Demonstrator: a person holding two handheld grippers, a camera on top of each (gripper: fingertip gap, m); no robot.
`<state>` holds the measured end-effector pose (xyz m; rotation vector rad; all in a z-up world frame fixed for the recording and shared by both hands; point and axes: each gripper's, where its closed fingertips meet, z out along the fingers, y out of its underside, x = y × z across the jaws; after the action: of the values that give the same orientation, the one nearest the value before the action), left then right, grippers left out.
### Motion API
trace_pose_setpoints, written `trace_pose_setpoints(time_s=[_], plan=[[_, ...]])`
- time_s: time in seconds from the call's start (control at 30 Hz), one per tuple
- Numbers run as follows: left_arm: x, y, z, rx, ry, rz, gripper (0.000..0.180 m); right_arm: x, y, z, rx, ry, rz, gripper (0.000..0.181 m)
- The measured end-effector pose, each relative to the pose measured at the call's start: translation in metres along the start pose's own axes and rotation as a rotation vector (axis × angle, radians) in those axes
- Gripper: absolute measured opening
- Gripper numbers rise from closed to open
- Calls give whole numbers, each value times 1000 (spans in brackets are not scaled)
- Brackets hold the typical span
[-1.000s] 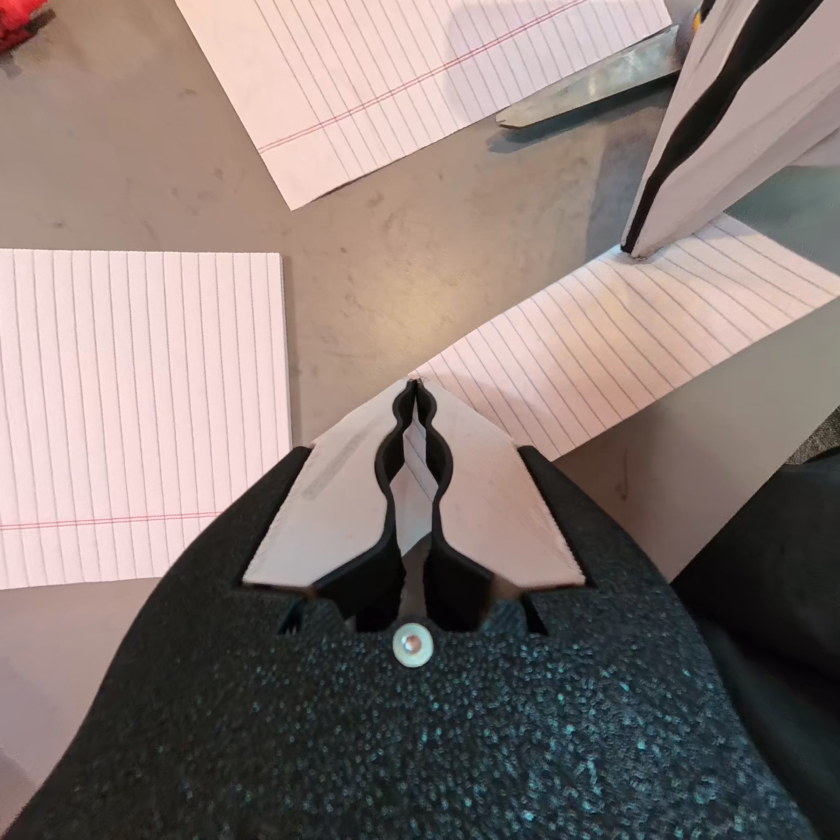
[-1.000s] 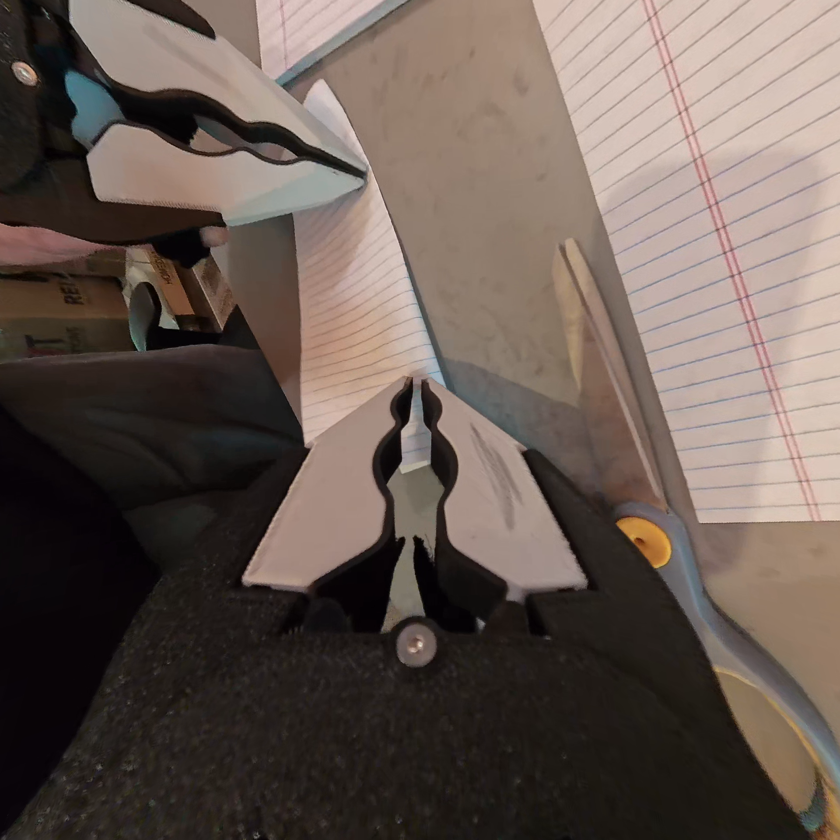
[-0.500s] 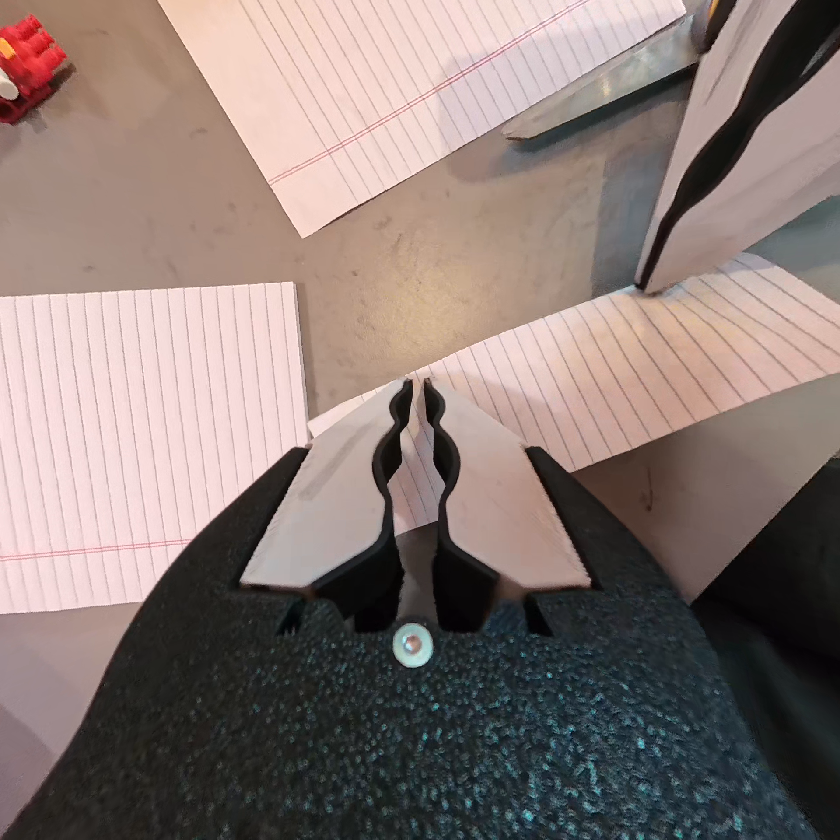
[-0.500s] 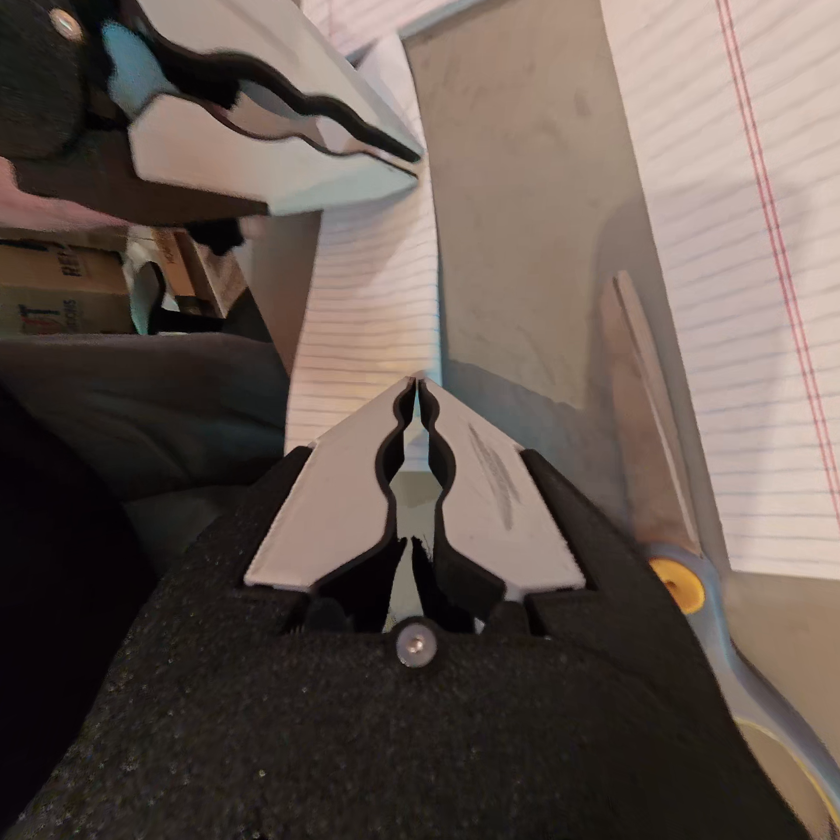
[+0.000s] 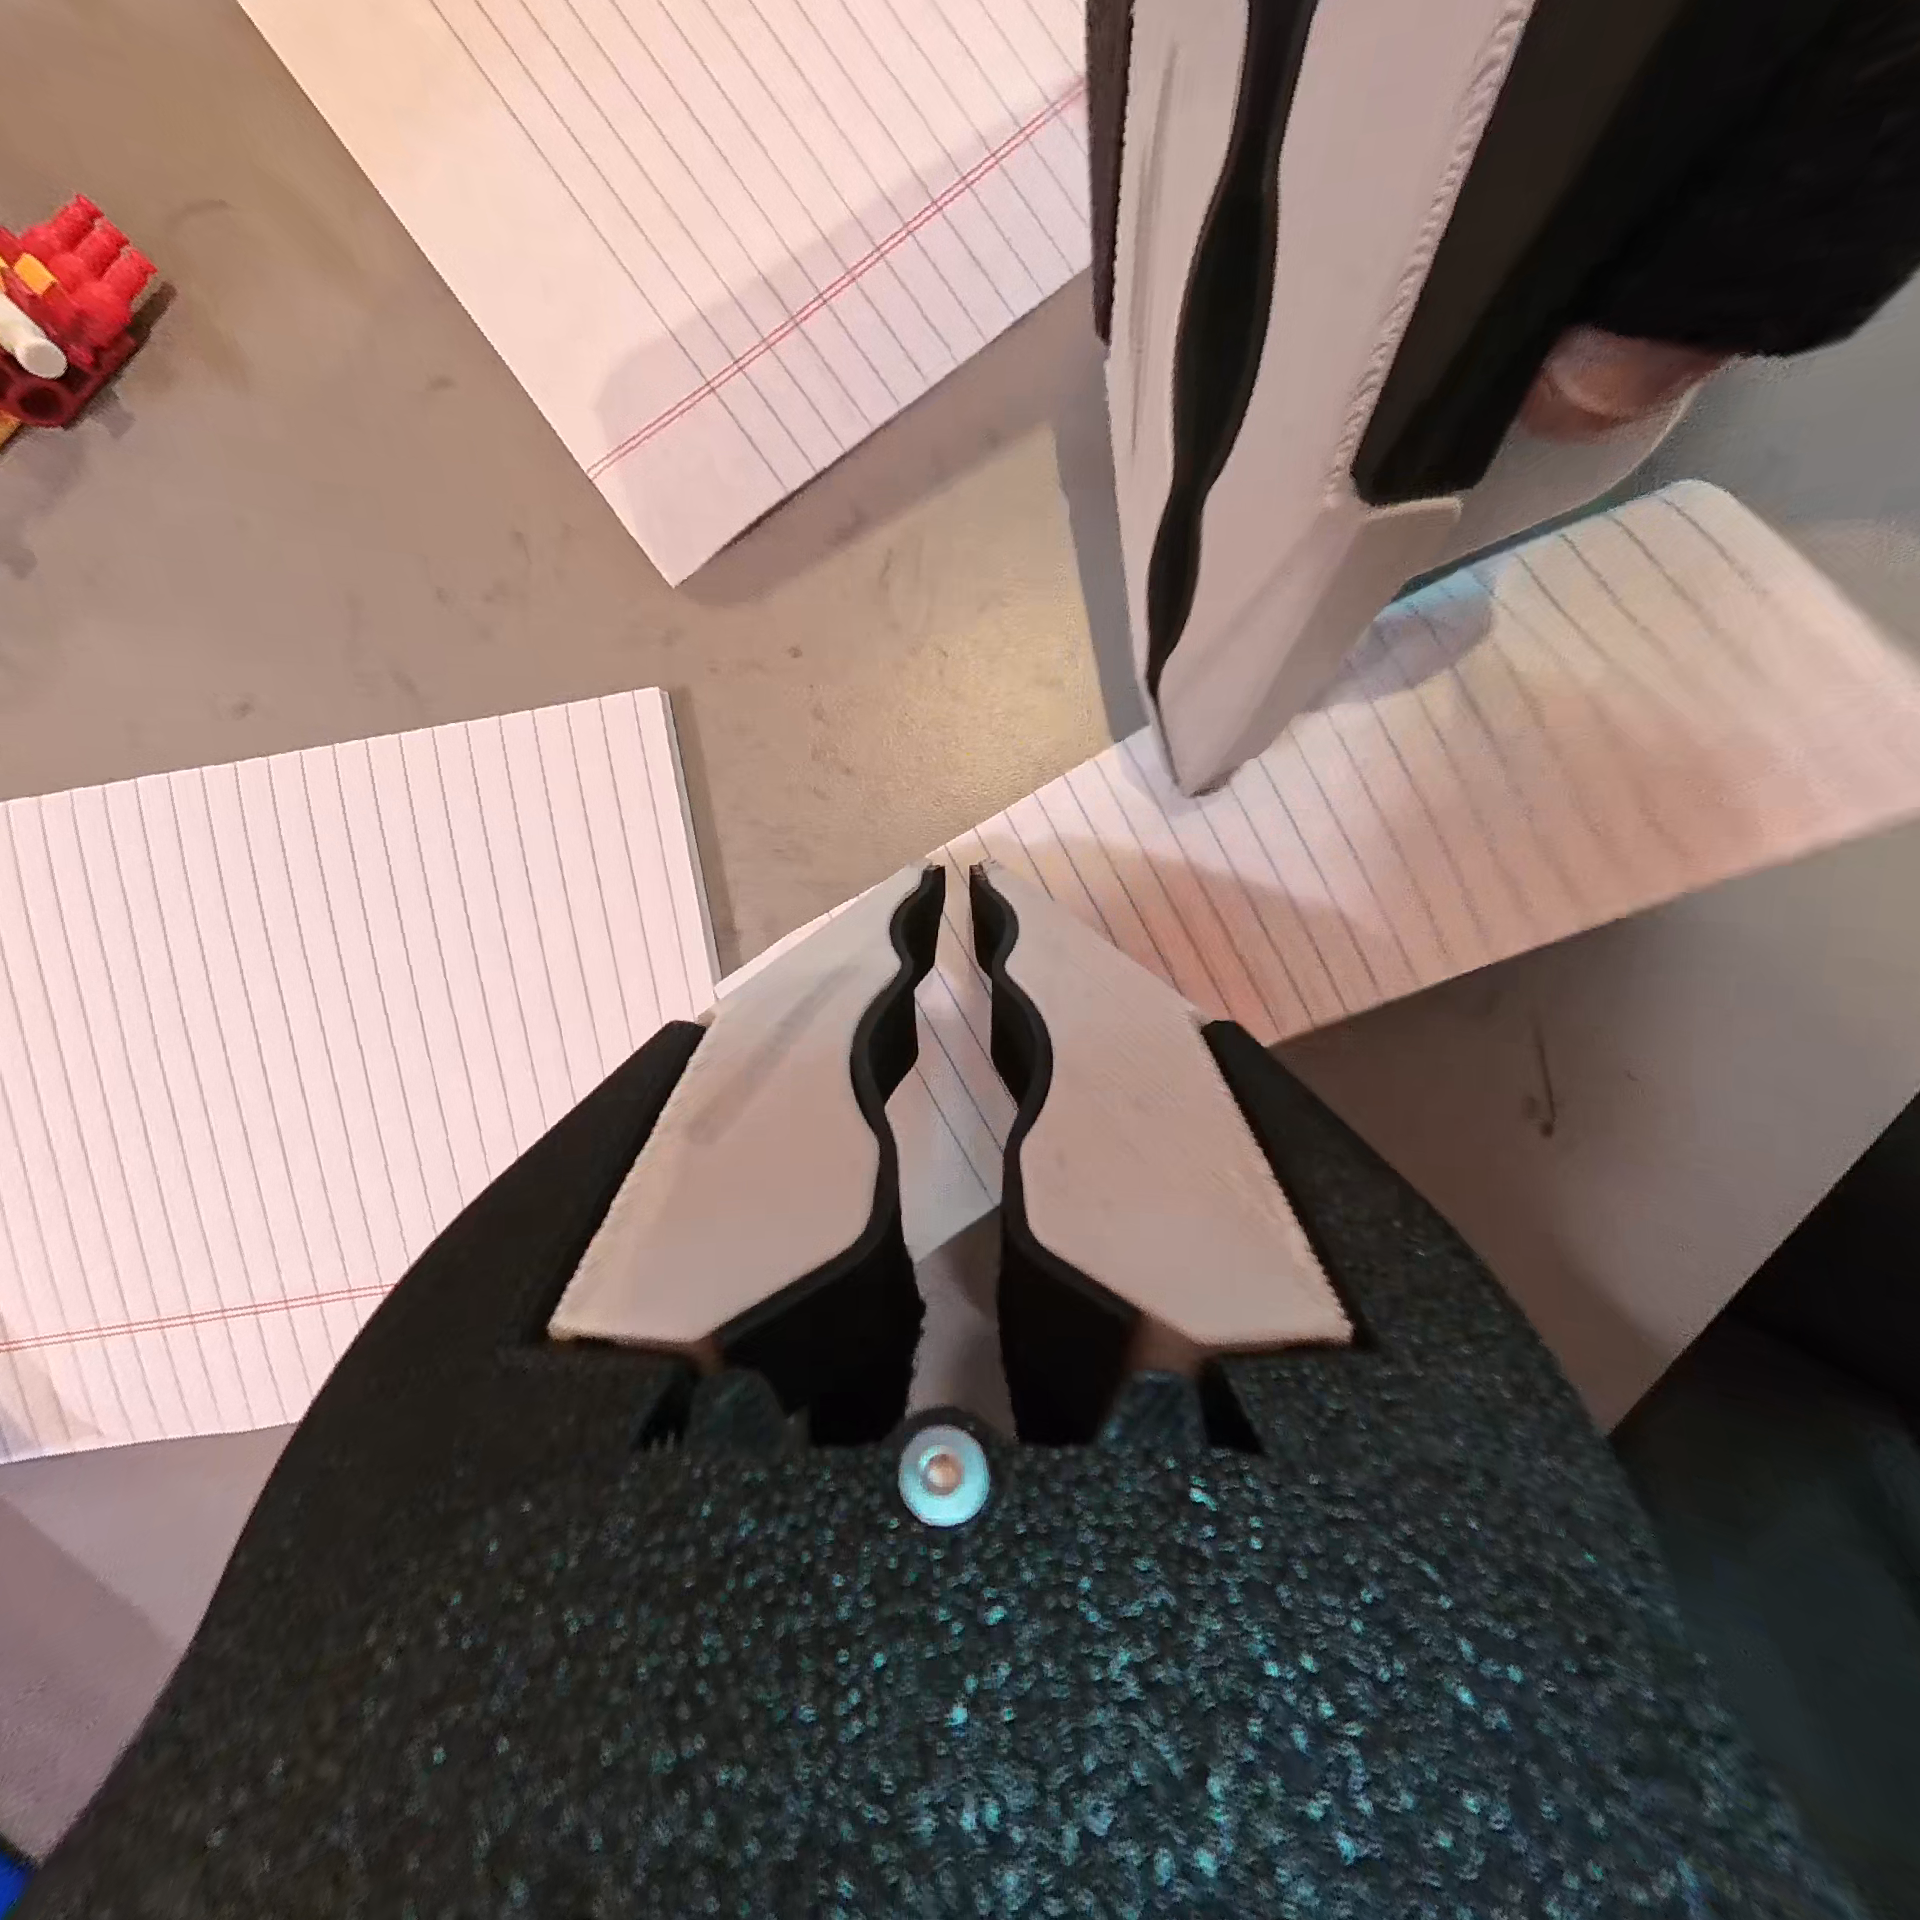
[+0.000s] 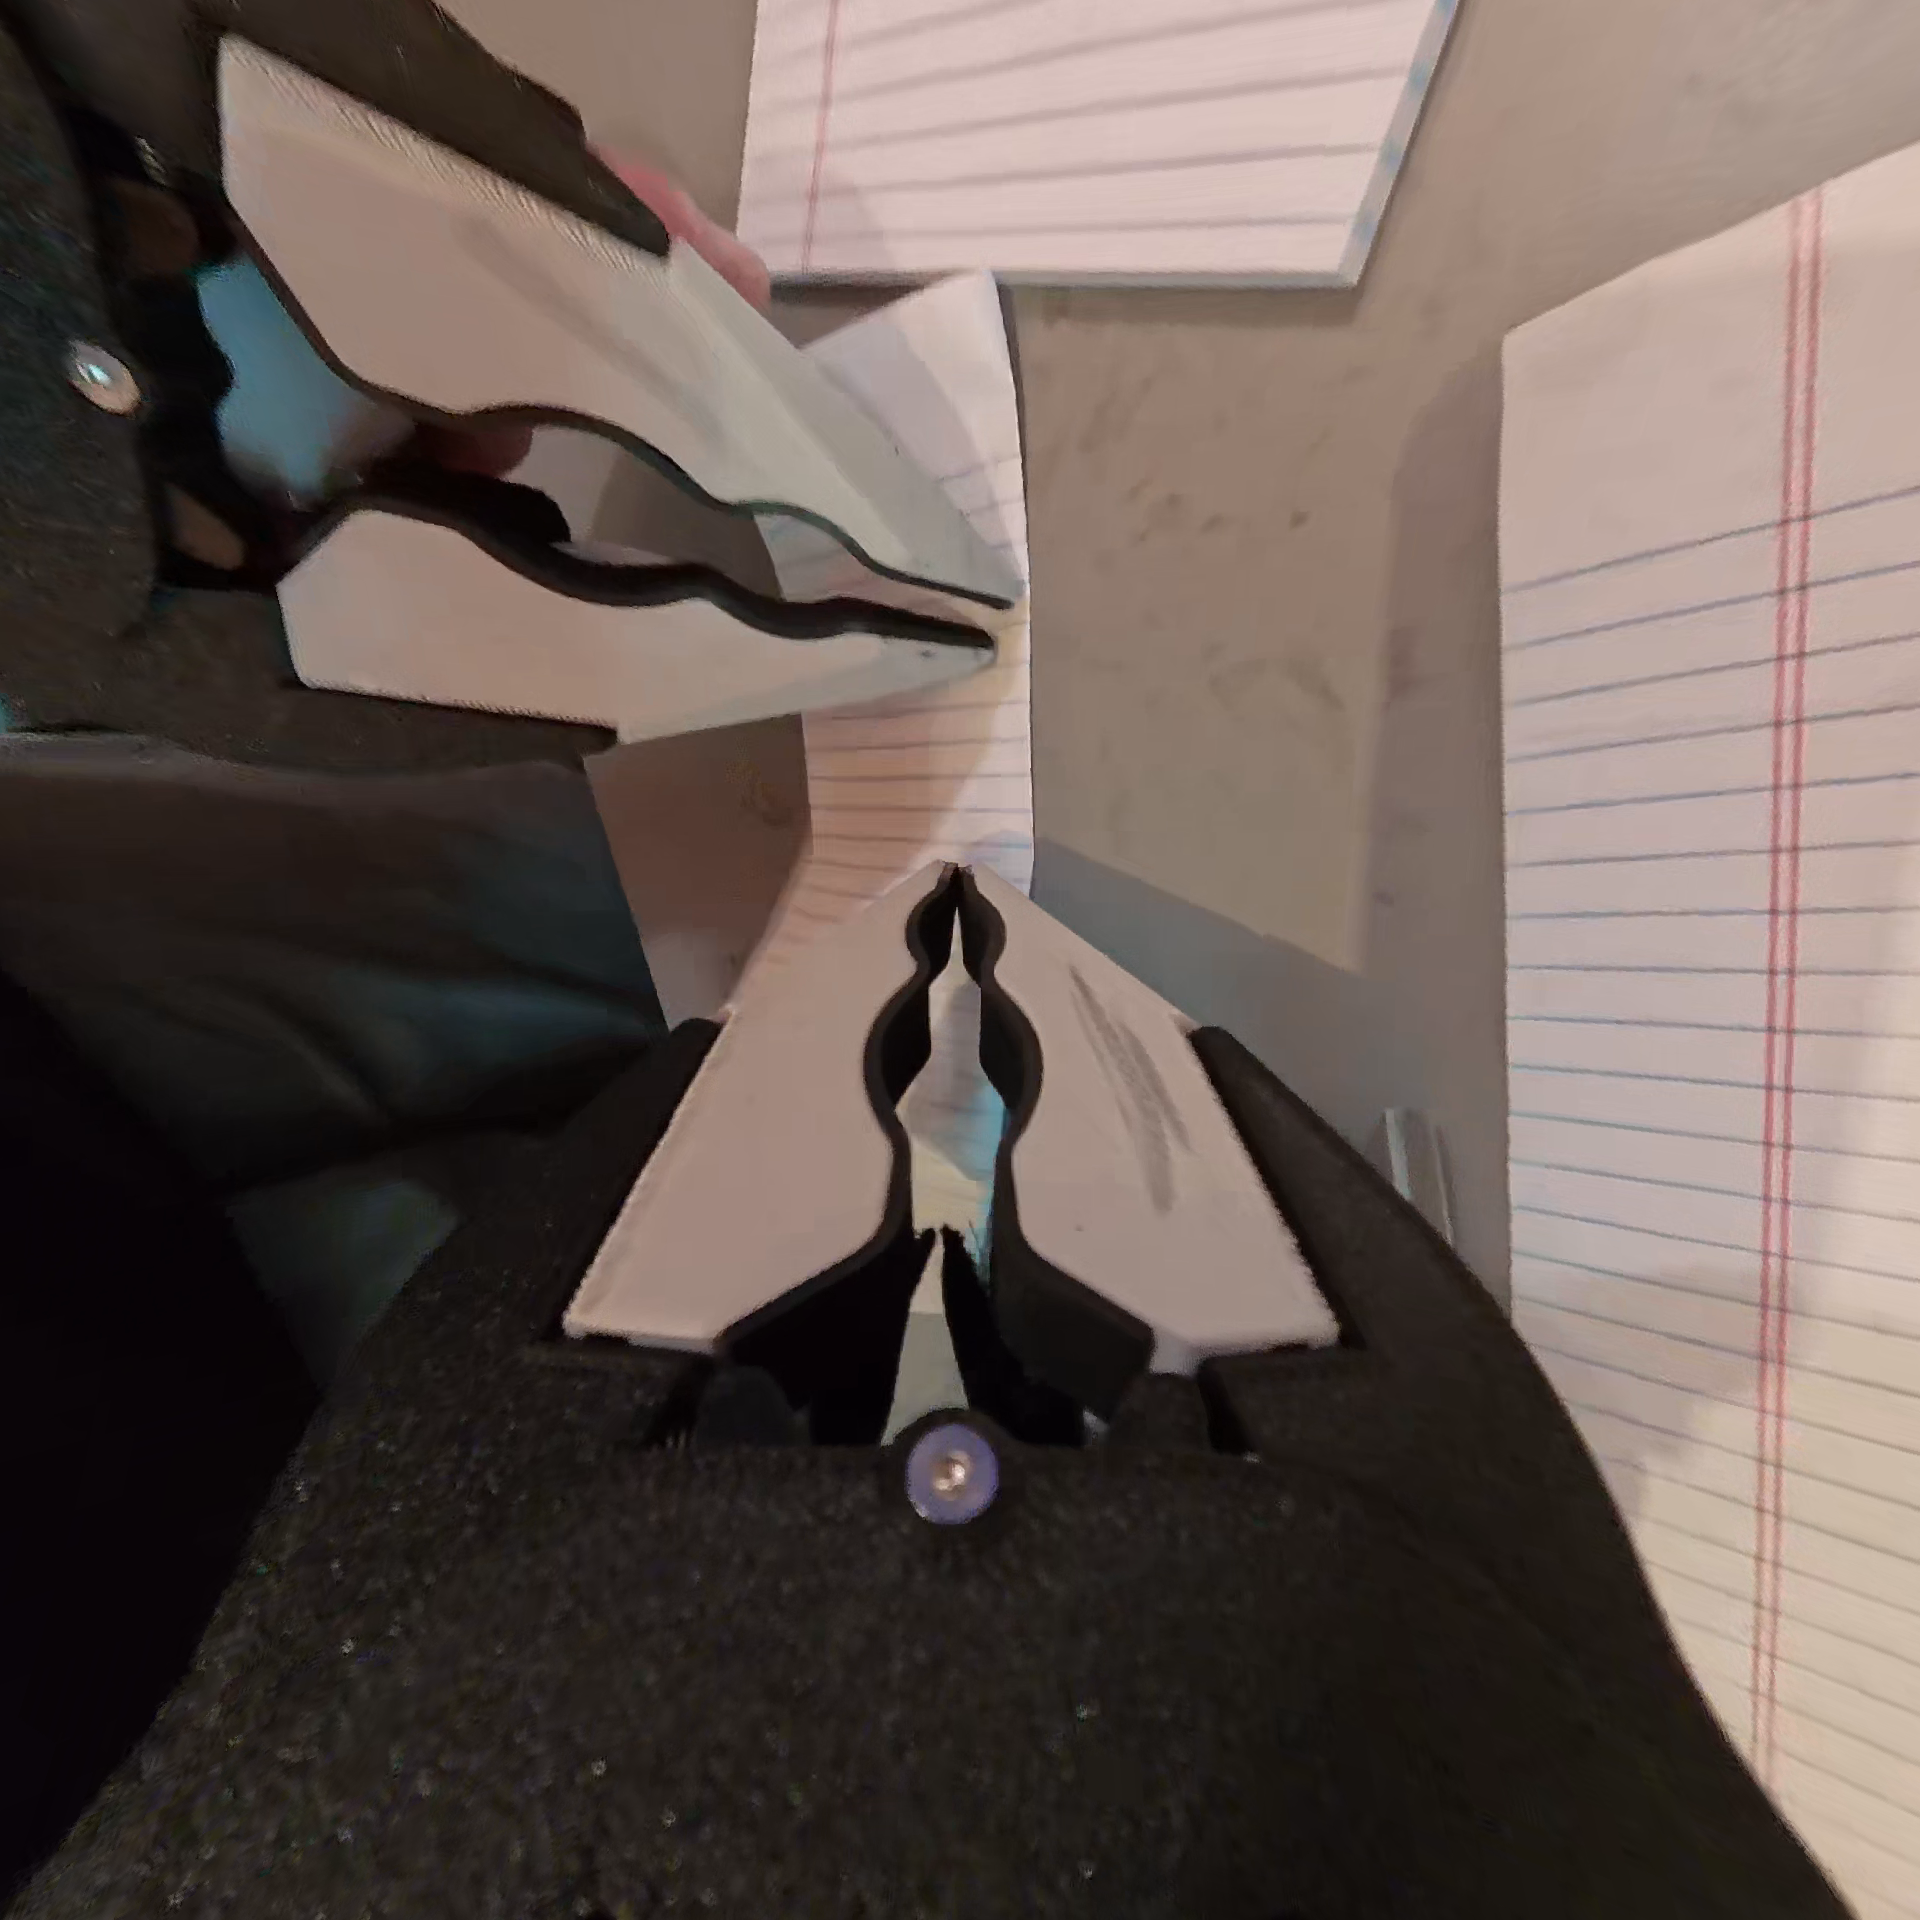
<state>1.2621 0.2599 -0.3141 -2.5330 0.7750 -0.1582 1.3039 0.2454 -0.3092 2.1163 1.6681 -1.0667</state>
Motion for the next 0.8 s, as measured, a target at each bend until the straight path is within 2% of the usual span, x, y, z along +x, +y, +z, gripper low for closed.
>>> trace_pose_setpoints(time_s=[0.8], plan=[[0,0,0,13,-17,8,5,7,31,-15,-77,-20,3,0]])
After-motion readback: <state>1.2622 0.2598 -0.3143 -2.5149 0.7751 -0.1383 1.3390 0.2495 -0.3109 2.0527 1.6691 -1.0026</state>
